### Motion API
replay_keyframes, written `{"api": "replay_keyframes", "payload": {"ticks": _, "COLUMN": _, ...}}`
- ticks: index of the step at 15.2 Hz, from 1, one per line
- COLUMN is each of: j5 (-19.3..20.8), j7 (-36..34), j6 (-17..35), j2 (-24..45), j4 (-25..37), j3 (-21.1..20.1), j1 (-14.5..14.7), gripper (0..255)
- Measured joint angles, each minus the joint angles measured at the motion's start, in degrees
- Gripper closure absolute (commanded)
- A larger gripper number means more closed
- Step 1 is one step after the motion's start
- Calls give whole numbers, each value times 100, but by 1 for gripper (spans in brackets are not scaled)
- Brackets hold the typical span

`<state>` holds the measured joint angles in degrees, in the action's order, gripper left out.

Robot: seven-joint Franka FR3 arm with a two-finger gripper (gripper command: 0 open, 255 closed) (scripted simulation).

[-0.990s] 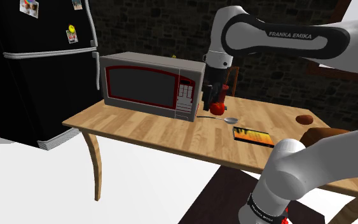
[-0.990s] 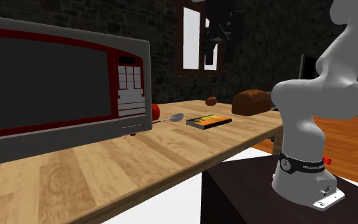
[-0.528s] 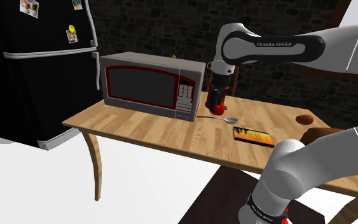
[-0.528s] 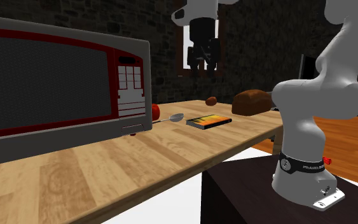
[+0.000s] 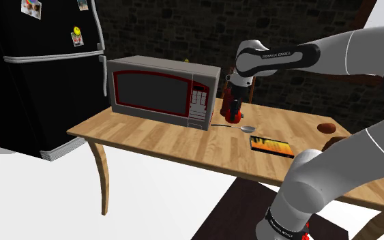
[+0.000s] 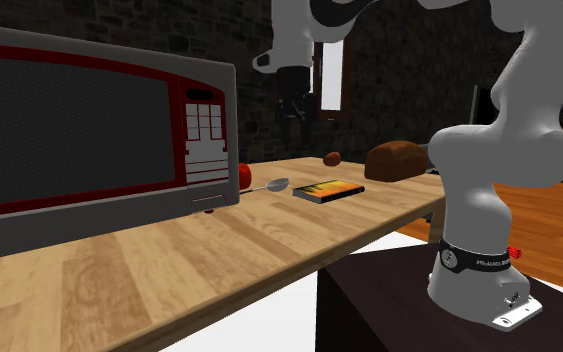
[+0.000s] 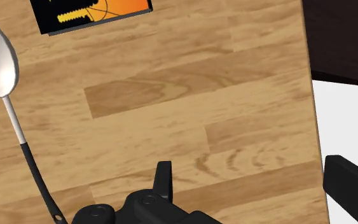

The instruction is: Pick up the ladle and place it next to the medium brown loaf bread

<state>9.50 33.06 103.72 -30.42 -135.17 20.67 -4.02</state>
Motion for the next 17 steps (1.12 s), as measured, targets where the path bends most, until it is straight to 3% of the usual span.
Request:
{"api": "replay_keyframes", "payload": {"ticks": 4, "j5": -4, "j7": 801, "j6": 357, "j2": 687, "j4": 306, "j3": 580, "j1": -2, "gripper": 0}}
{"api": "replay_keyframes", "payload": {"ticks": 9, "j5": -308, "j7": 1794, "j6": 766, "j2": 1678, "j4": 777, "j3": 1190, "j1": 66, "gripper": 0}}
{"api": "replay_keyframes", "payload": {"ticks": 14, "j5": -1027, "j7": 2988, "j6": 1072, "j2": 2985, "j4": 1490, "j3": 1682, "j1": 25, "gripper": 0}}
{"api": "replay_keyframes", "payload": {"ticks": 17, "j5": -1577, "j7": 3767, "j6": 1040, "j2": 3838, "j4": 2111, "j3": 1816, "j1": -207, "gripper": 0}}
